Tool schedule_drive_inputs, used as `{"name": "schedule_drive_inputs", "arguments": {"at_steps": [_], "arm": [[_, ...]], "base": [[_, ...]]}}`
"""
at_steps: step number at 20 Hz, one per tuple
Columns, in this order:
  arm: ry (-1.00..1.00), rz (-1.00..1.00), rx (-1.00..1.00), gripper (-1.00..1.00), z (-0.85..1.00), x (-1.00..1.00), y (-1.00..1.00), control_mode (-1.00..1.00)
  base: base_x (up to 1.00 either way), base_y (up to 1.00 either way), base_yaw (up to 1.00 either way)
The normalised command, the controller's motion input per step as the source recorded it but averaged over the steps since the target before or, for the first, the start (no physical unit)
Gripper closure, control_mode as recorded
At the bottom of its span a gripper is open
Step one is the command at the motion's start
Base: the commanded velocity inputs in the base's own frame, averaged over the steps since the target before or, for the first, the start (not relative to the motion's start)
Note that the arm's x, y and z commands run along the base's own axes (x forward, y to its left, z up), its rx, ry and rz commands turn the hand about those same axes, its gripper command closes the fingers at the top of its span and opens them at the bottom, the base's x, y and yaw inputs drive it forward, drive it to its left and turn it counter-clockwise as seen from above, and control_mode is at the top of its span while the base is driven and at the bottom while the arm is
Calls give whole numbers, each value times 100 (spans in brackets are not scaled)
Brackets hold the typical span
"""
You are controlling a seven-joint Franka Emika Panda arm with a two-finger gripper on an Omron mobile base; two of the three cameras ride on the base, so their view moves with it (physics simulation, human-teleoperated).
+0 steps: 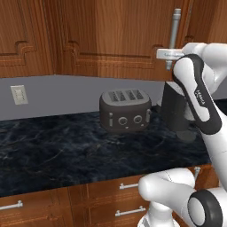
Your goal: Open the cabinet. Pick the spray and place it next to the sink. Then close the cabinet.
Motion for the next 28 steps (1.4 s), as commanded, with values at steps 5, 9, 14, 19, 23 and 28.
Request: {"name": "schedule_drive_inputs", "arguments": {"at_steps": [5,9,14,19,23,28], "arm": [[-1,0,0,100,4,-59,51,-100],[9,-1,-5,100,5,-55,63,-100],[16,-10,-10,100,10,-57,67,-100],[21,-16,-16,100,13,-47,88,-100],[20,-19,-16,100,0,-37,91,-100],[16,-18,-15,100,0,-32,83,-100]], "base": [[0,0,0],[0,0,0],[0,0,0],[0,0,0],[0,0,0],[0,0,0]]}}
